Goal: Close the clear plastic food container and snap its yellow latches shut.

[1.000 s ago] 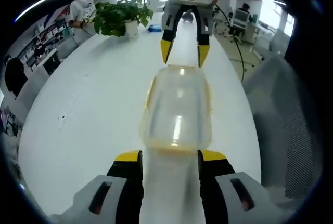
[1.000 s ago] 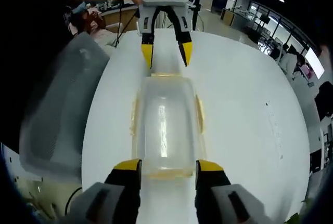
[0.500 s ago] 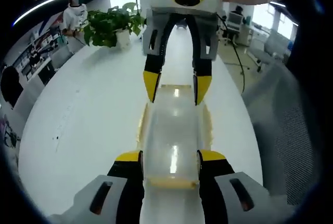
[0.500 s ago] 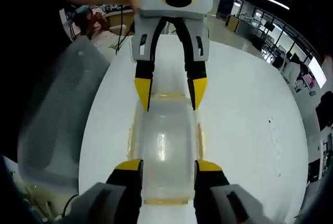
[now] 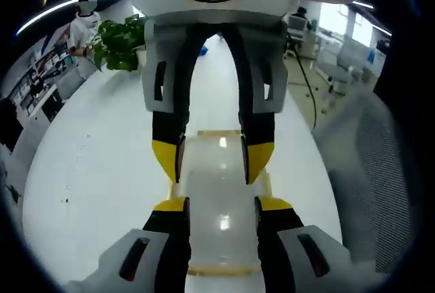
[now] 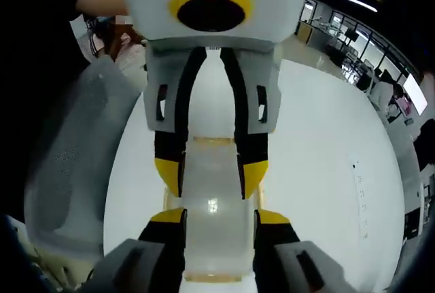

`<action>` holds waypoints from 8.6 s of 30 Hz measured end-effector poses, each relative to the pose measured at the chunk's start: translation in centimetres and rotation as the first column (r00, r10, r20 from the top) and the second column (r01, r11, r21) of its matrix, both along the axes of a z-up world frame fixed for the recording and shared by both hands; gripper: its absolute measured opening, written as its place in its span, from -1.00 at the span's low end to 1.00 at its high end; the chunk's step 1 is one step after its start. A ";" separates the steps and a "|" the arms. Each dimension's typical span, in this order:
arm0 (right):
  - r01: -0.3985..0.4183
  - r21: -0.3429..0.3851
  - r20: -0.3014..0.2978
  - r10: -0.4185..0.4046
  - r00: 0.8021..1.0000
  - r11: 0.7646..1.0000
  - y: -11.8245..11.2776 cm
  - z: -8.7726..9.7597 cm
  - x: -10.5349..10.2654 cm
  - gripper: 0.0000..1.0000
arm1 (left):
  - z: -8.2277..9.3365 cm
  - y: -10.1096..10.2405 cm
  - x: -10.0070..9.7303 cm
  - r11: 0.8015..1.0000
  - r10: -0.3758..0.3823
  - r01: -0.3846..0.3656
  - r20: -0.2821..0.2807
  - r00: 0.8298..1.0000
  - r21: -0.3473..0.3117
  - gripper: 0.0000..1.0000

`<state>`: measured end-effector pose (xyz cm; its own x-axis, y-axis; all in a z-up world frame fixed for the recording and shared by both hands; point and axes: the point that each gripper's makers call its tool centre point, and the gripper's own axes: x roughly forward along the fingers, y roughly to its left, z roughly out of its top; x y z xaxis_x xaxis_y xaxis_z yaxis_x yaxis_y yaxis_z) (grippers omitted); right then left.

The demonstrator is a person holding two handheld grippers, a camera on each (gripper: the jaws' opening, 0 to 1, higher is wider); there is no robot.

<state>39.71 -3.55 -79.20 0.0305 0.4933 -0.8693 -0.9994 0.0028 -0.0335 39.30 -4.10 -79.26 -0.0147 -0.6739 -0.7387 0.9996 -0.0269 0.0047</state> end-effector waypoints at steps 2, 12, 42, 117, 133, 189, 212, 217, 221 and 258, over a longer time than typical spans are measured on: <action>-0.001 -0.001 -0.005 0.001 1.000 1.000 0.0 0.0 -0.1 -0.27 | 0.0 0.0 0.0 1.000 -0.004 0.004 0.009 1.000 0.003 -0.33; 0.043 0.032 0.052 -0.044 0.998 0.999 0.9 -0.2 1.7 0.65 | -0.1 -0.6 -0.5 0.999 -0.050 0.050 0.049 0.998 0.001 0.34; -0.004 -0.053 -0.071 0.000 0.998 0.999 -0.3 -2.2 1.6 0.32 | -1.2 -0.9 -1.6 1.000 0.008 -0.011 0.220 0.975 0.016 0.23; -0.101 -0.211 -0.351 0.021 0.936 0.972 -0.3 -3.7 0.9 0.19 | -2.6 -0.4 -1.7 0.997 0.007 -0.031 0.318 0.948 0.070 -0.15; -0.113 -0.172 -0.197 0.079 0.977 0.979 -0.6 -0.7 1.1 0.32 | 0.1 0.2 -2.2 0.998 0.001 -0.016 0.232 0.973 0.062 0.15; 0.281 -0.096 0.113 -0.270 0.956 0.955 -2.5 0.3 2.0 0.23 | 1.2 2.9 2.4 0.967 0.225 -0.242 0.182 0.957 0.080 0.16; 0.516 0.046 0.069 -0.518 0.852 0.855 -2.5 1.4 2.0 0.29 | 1.4 5.8 4.5 0.835 0.547 -0.550 0.094 0.832 0.005 0.21; 0.590 0.080 0.054 -0.594 0.802 0.804 -3.1 1.3 2.3 0.27 | 0.9 6.0 3.7 0.791 0.611 -0.611 -0.008 0.791 -0.032 0.23; 0.621 0.112 0.065 -0.629 0.774 0.776 -3.2 1.5 2.4 0.27 | 0.4 7.0 3.7 0.725 0.689 -0.688 0.012 0.725 -0.032 0.30; 0.905 0.245 -0.170 -0.903 0.394 0.349 -5.6 -1.3 1.0 0.40 | -2.1 5.9 1.2 0.440 0.857 -0.897 -0.284 0.431 -0.034 0.19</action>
<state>40.69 -9.15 -80.51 0.5994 0.3619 -0.7139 -0.3860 0.9121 0.1382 40.54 1.84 -81.40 0.5277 -0.5083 -0.6806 0.4554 0.8456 -0.2785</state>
